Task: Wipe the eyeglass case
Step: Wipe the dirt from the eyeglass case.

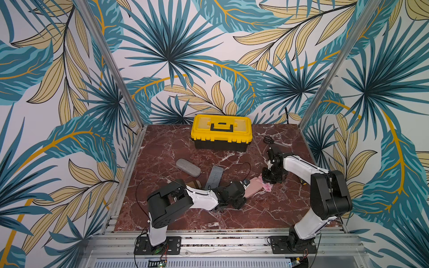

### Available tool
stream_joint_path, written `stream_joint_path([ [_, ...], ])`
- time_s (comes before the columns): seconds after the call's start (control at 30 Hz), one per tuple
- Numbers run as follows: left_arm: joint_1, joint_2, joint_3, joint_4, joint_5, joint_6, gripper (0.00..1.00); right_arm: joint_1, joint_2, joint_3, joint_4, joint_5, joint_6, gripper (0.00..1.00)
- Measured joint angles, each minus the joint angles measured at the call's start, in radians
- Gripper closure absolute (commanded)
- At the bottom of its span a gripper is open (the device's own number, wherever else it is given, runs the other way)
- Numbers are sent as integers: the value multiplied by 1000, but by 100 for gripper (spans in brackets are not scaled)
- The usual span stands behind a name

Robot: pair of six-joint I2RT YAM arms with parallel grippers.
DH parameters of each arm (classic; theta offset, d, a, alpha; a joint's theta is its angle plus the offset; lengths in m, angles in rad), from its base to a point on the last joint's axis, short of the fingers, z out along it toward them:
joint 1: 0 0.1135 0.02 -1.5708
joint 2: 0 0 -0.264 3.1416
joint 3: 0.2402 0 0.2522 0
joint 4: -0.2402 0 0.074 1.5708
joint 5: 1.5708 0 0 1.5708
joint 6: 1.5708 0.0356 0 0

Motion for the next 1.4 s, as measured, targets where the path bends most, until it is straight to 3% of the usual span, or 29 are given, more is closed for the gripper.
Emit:
stream_joint_path([
  [0.27, 16, 23, 52, -54, 14, -20, 100, -32, 86, 74, -3, -43, 60, 100],
  [0.47, 20, 27, 77, -99, 30, -24, 100, -15, -92, -145, 182, -34, 198, 100],
  [0.6, 24, 38, 107, -135, 32, -32, 100, 84, -201, -270, 233, -32, 326, 100],
  [0.77, 46, 64, 137, -129, 24, -37, 100, 296, -207, -303, 306, -151, 488, 100],
  [0.87, 54, 64, 138, -132, 29, -32, 100, 323, -188, -292, 314, -176, 538, 100],
  [1.03, 55, 64, 138, -132, 34, -32, 100, 226, -90, -179, 181, -226, 468, 100],
  [1.2, 59, 65, 138, -122, 34, -43, 100, 87, 24, 9, 59, -50, 314, 100],
  [1.4, 59, 66, 138, -123, 33, -46, 100, 133, -8, -20, 77, 45, 240, 100],
])
